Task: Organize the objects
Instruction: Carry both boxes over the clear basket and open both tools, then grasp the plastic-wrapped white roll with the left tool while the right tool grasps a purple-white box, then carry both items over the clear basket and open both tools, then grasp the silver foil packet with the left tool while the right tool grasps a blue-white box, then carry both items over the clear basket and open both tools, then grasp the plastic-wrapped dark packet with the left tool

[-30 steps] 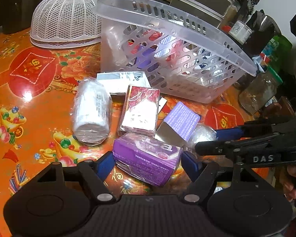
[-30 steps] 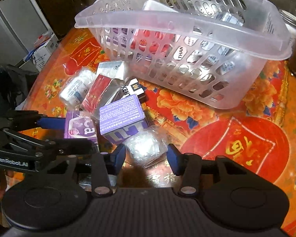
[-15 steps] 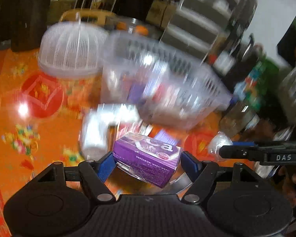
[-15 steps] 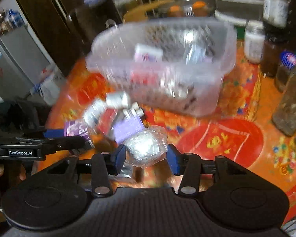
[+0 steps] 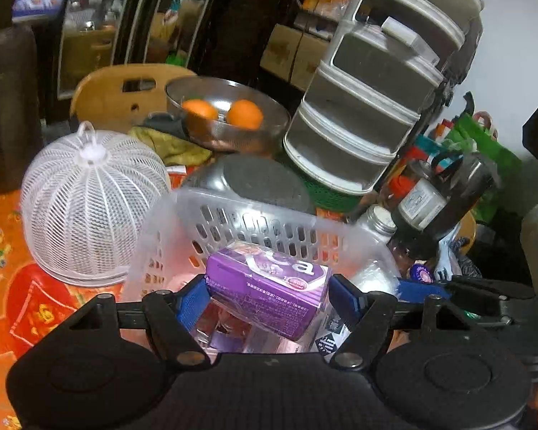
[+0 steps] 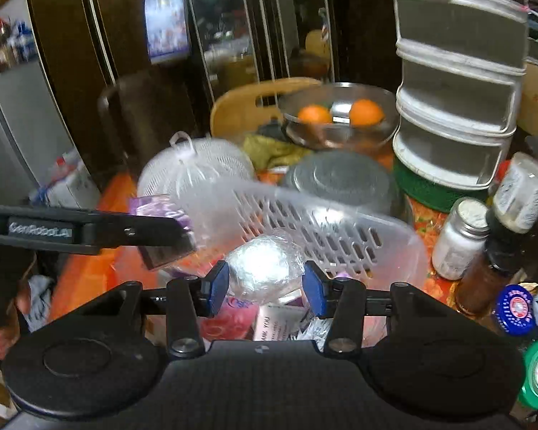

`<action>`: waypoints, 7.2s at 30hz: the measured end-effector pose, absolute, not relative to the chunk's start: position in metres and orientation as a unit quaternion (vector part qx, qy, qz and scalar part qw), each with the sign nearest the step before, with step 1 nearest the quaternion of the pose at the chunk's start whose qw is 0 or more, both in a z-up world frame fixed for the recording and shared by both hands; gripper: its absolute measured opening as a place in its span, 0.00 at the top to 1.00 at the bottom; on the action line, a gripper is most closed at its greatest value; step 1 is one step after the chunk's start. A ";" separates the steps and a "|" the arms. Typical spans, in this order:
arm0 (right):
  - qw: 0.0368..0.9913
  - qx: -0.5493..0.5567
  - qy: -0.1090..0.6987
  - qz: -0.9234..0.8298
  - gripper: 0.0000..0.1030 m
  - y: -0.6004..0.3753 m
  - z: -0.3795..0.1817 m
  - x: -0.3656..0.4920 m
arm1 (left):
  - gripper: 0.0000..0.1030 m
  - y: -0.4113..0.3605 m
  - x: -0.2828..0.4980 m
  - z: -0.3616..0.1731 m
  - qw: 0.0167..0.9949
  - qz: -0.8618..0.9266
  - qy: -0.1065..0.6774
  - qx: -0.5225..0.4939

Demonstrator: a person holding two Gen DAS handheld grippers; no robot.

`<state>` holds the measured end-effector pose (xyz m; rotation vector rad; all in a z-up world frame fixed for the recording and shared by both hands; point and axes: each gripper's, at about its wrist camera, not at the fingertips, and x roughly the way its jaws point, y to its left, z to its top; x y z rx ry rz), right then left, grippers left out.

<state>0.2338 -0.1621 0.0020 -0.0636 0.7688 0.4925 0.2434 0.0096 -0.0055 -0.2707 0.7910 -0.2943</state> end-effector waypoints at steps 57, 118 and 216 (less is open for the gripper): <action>0.867 0.015 0.432 0.250 0.43 -0.176 -0.068 0.109 | 0.53 0.065 0.146 -0.142 0.889 -0.037 0.447 -0.087; 0.847 -0.023 0.439 0.299 0.05 -0.190 -0.106 0.031 | 0.24 0.008 0.018 -0.132 0.864 -0.174 0.467 -0.081; 0.885 0.069 0.448 0.107 0.00 -0.223 -0.042 0.123 | 0.13 -0.040 0.078 -0.138 0.874 -0.154 0.460 -0.045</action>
